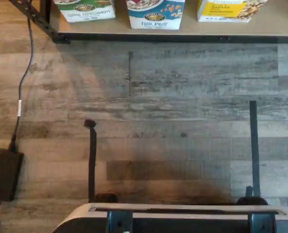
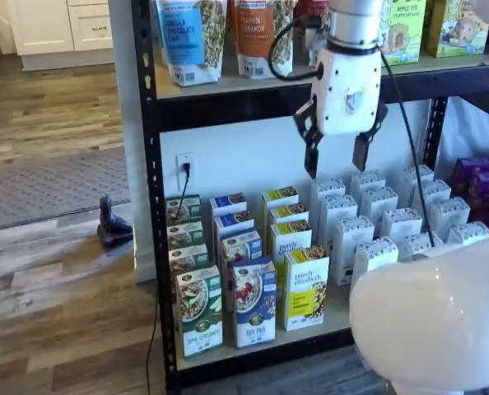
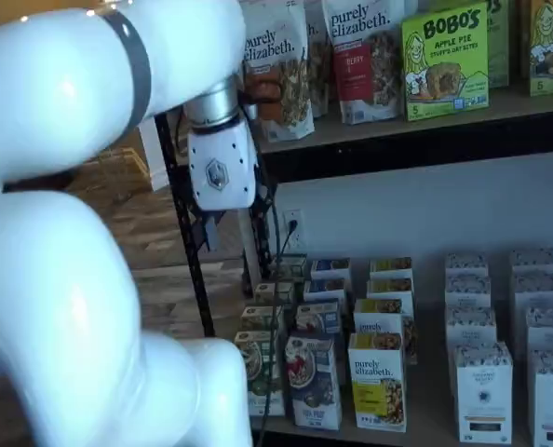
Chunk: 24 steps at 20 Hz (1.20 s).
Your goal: Pick up the blue and white box that is on the bottom shelf, the second box from the left
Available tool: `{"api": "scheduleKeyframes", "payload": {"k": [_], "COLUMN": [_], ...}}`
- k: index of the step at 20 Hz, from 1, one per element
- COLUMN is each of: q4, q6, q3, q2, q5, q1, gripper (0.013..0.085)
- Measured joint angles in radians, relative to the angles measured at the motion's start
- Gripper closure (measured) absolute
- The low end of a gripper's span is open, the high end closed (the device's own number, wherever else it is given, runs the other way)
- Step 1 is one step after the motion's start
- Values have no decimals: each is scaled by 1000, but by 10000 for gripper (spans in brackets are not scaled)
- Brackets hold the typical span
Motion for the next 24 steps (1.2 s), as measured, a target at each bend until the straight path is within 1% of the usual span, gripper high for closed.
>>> {"api": "scheduleKeyframes", "payload": {"k": [3,6,11,20,24], "q4": [-19,-19,-26,-39,-32], "q6": [23,34,54,69,68], "q3": [59,113,159,243,279], "q2": [-2,-4,37,128,175], "q5": [-83,-168,-247,-425,-516], "q1": [22,34,53,62,65], "gripper": [130,130,130,130,130]}}
